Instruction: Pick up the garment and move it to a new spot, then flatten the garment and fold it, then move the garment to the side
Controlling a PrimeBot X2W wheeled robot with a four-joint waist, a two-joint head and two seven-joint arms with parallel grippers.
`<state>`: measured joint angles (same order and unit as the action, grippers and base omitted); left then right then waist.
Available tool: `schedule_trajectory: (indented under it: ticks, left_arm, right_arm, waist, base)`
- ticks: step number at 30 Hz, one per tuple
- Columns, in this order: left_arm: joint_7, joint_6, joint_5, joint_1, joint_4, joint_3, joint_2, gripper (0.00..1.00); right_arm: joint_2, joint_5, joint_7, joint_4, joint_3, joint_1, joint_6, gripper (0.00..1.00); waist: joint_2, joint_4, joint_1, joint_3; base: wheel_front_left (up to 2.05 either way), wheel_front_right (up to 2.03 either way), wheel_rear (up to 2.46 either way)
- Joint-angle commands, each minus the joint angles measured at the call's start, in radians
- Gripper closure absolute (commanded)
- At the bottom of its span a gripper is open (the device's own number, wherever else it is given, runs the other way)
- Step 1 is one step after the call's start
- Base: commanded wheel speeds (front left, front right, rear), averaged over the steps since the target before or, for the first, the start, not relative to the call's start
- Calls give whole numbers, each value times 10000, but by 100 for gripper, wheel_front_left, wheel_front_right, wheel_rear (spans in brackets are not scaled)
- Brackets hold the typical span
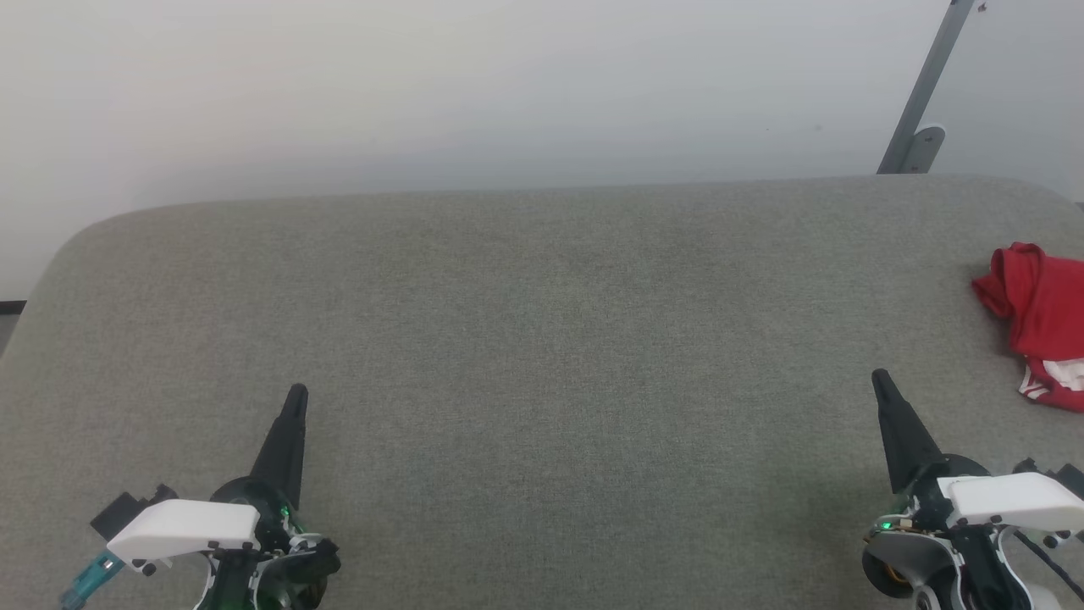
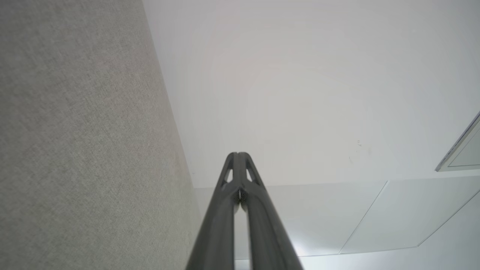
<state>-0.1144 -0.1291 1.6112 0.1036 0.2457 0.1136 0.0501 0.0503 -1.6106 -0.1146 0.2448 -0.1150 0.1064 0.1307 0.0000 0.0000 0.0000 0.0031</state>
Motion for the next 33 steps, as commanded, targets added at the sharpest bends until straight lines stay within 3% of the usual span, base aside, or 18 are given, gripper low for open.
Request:
schedule_trajectory:
  ticks: [1, 33]
  left_arm:
    - [-29, -29, 33, 111, -7, 0, -23, 100]
    - [-28, -29, 34, 111, -8, 1, -23, 100]
  right_arm:
    - [-32, -44, -20, -21, -3, 30, 0, 100]
    - [-32, -45, -19, -21, -5, 30, 0, 100]
  waist:
    - [0, 0, 0, 0]
    - [0, 0, 0, 0]
  base:
    - [0, 0, 0]
    - [0, 0, 0]
